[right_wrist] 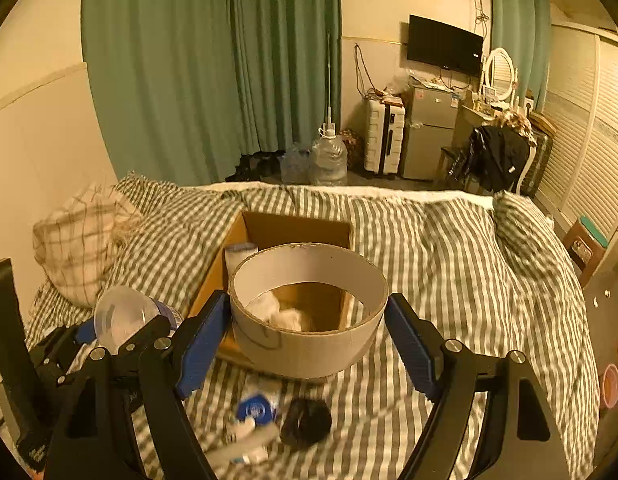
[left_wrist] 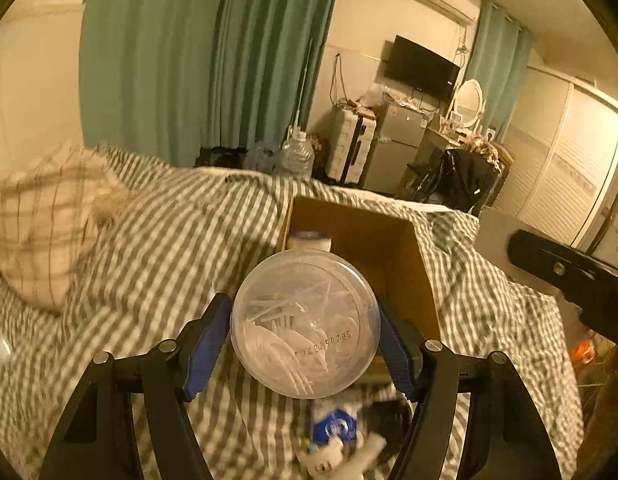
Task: Organize objects
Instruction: 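Grasp the clear container with left tool while right tool grasps tape roll, drop both in box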
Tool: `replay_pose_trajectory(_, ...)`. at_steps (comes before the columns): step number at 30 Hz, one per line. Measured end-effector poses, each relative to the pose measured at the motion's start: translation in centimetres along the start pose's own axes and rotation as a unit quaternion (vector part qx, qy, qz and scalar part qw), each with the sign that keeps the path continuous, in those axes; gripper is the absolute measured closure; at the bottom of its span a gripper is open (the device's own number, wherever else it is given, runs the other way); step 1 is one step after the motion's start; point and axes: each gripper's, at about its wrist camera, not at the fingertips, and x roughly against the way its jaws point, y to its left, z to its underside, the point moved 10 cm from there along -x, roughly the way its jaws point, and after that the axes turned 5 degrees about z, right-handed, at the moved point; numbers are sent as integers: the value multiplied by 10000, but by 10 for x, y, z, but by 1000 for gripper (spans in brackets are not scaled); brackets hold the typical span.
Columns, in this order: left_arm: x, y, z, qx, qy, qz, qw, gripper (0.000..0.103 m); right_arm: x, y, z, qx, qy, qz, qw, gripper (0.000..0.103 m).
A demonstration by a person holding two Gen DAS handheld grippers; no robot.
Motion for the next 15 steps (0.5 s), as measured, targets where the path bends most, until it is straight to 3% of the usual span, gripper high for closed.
replay_pose_trajectory(4,-22,7,-10,-149,-4,-74,9999,31,-31,9,-15,50,58,-37,10000,25)
replay_pose_trajectory(9,-65,18,-12,-188,206,96,9996,31,-81,18,-18,3,312,-169,9994,25)
replay_pose_trajectory(15,-88,2,-22,-465,129,283,9984,32,-133,7,-26,-353,420,-182,9983,25)
